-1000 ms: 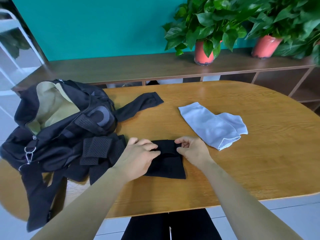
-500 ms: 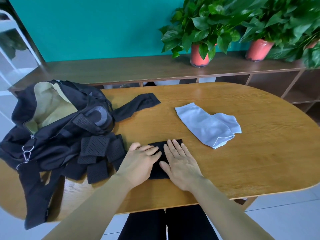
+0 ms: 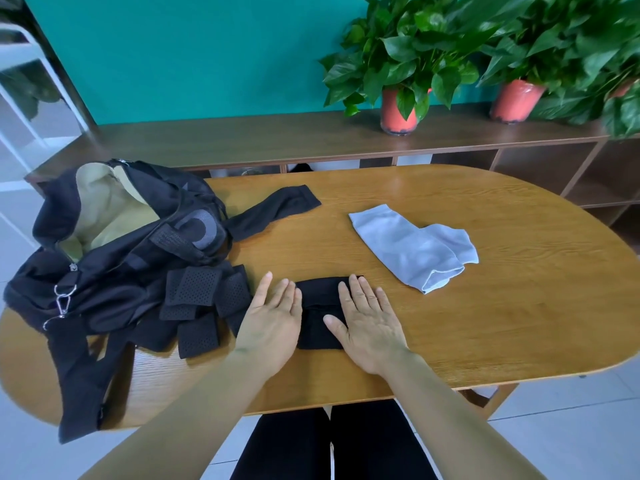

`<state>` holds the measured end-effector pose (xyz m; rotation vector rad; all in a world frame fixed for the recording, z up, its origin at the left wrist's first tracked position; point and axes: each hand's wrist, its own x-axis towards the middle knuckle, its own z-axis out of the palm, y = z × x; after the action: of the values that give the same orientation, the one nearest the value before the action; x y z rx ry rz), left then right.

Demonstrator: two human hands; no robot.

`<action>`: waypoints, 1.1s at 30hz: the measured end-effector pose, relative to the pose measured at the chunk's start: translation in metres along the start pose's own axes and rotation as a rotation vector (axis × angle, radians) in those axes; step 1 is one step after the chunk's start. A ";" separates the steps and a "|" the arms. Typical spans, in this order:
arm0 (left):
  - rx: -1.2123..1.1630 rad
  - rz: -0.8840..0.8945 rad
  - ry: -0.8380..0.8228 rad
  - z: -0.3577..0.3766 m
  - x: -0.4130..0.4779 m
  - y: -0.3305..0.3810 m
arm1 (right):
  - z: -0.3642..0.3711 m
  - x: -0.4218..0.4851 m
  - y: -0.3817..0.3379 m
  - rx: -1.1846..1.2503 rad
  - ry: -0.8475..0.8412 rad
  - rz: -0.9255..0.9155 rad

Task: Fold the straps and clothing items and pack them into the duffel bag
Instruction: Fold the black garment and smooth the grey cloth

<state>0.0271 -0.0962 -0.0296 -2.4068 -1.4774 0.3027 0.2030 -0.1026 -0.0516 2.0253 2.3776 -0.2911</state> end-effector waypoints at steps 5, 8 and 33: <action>-0.248 0.049 0.240 0.004 -0.012 -0.006 | -0.006 -0.022 0.010 0.155 0.127 -0.074; -0.312 0.244 0.231 0.002 -0.015 0.001 | -0.007 -0.035 0.015 0.198 0.300 -0.164; -1.046 -0.255 0.116 -0.017 -0.008 0.001 | -0.028 -0.031 0.024 0.470 0.205 -0.028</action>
<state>0.0300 -0.1064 -0.0136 -2.7657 -2.2045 -0.8651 0.2348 -0.1257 -0.0236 2.3045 2.6612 -0.7410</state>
